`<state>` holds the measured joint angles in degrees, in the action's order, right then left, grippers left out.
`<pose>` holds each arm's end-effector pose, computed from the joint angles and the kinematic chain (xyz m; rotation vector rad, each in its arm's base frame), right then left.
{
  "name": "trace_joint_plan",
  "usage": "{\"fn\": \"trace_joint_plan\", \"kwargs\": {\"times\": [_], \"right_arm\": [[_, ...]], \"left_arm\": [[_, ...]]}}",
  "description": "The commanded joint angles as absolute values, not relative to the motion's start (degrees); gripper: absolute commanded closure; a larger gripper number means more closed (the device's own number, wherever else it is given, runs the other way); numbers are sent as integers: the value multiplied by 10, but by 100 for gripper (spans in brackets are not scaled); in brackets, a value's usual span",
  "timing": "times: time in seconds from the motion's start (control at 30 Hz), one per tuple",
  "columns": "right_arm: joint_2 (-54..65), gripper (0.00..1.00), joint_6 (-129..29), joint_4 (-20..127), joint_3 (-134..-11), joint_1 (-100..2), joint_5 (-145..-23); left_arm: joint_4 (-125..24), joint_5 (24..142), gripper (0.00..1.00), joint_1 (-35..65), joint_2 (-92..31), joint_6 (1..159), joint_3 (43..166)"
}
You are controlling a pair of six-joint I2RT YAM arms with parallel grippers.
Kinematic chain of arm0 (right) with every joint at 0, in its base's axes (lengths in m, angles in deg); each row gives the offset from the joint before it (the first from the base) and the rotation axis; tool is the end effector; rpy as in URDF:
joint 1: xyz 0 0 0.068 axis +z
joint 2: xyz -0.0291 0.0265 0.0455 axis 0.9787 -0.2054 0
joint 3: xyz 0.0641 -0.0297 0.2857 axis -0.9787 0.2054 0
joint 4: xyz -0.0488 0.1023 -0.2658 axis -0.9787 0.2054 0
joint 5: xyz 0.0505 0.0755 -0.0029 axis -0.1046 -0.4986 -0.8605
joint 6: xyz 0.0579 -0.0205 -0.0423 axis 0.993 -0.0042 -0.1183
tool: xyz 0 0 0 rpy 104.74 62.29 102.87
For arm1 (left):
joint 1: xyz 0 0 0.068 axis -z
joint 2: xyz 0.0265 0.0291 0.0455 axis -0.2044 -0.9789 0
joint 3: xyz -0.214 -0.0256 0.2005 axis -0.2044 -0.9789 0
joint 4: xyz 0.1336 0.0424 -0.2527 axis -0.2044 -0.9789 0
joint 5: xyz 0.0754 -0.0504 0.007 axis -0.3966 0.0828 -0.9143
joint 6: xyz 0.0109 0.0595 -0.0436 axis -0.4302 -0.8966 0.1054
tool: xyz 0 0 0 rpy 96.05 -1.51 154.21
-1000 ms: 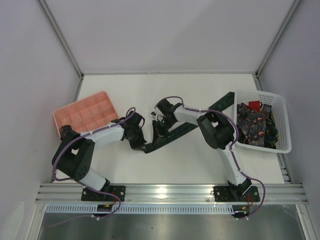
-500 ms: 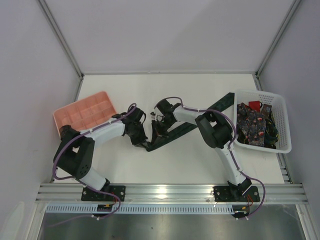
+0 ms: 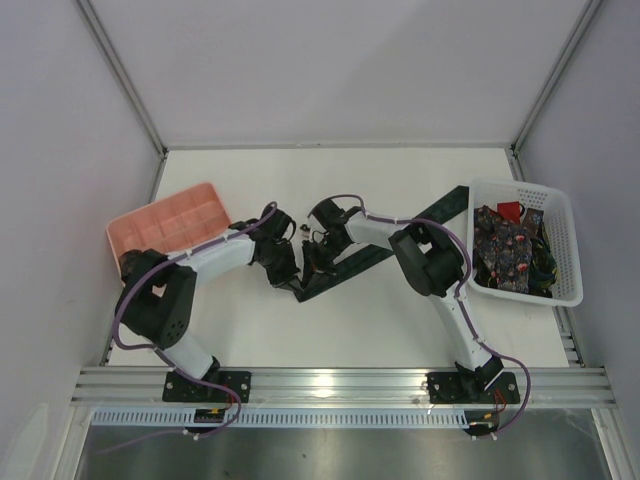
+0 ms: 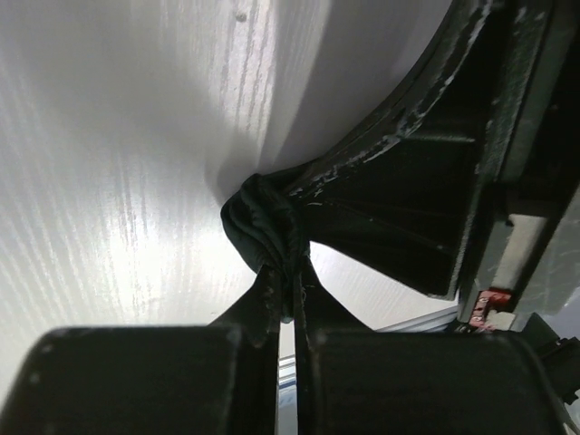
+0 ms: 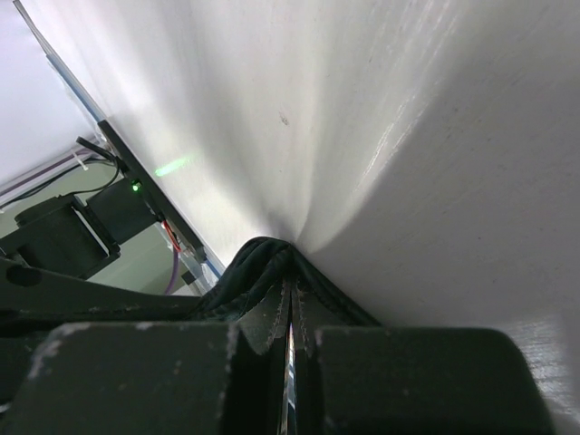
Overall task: Roll the ties
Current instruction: Roll the tie
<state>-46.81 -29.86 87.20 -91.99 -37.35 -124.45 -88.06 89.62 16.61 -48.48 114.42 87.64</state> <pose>0.3512 0.3643 0.0864 0.4977 -2.6156 -1.2049 0.2817 -0.1704 0.1519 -0.4030 2.9753 -0.5829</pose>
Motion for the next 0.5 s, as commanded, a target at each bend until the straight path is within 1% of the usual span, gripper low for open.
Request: {"fn": "trace_joint_plan", "kwargs": {"times": [0.0,0.17,0.33,0.47], "right_arm": [[-478,98,-300,873,-935,-362,-1234],[-463,98,-308,886,-938,-370,-1219],[-466,98,-296,875,-937,-367,-1228],[-463,98,-290,867,-934,-365,-1229]], "left_arm": [[-868,911,100,162,-494,1144,913],[-918,895,100,162,-497,1138,926],[-977,892,100,163,-537,1137,960],[-996,880,99,165,-553,1139,979]]}}
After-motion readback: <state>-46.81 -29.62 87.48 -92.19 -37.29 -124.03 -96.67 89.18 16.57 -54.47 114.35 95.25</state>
